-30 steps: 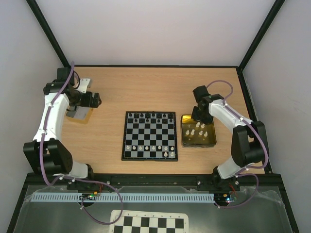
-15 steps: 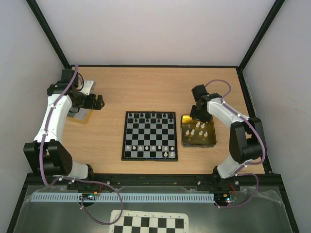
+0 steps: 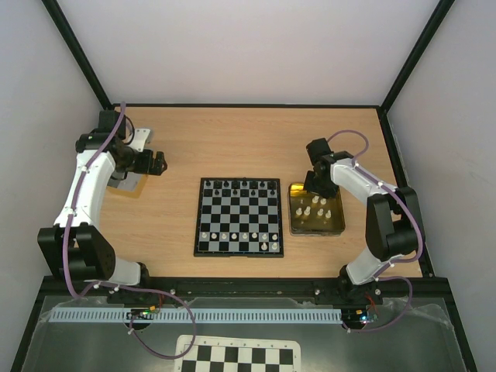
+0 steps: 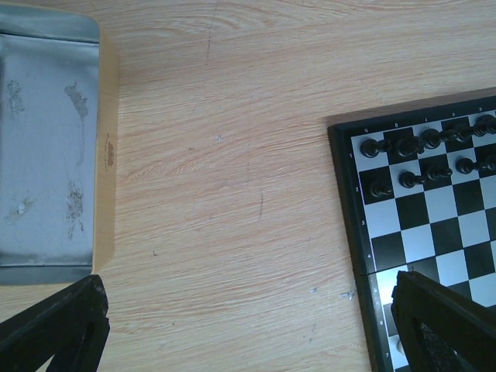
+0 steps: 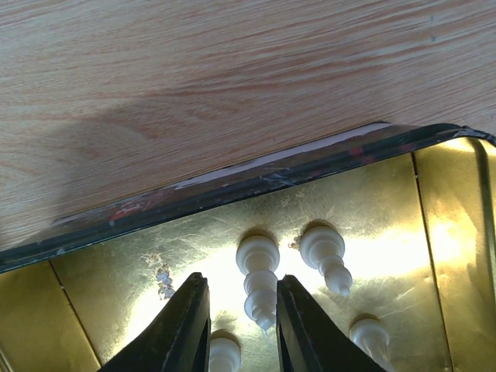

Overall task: Set up the chess pieces on the board
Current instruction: Pick up the chess piece from the storage box.

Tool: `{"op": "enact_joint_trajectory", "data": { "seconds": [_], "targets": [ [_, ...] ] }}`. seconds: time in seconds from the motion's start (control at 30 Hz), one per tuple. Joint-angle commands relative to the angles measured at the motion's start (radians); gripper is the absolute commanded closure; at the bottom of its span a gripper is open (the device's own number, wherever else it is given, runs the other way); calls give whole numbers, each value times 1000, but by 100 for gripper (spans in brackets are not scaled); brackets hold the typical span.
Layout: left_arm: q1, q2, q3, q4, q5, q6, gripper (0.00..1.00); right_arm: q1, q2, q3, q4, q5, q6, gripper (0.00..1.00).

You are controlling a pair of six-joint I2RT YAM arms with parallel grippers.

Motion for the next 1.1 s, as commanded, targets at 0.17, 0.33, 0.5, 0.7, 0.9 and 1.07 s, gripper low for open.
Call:
{"op": "enact_joint_trajectory", "data": {
  "seconds": [0.17,0.33,0.5,0.7,0.9,1.07],
  "targets": [
    [-6,-7,23,-18,-4,-8,1,-4,-15,-40,24,7,-6,76],
    [-6,-9,20,-19,-8,-8,1,-6,-14,-60,41,2,-4,76],
    [-6,-11,14,-16,-9,-9,1,-8,-8,-66,53,2,-5,79],
    [-8,-9,14,-12,-9,-11,1,-13,0,-69,58,-2,-5,86],
    [-7,-12,12,-12,-11,-11,1,-15,9,-71,64,-3,-7,87],
    [-7,-14,9,-12,-13,-11,1,-15,12,-73,67,-5,-6,95]
  ]
}}
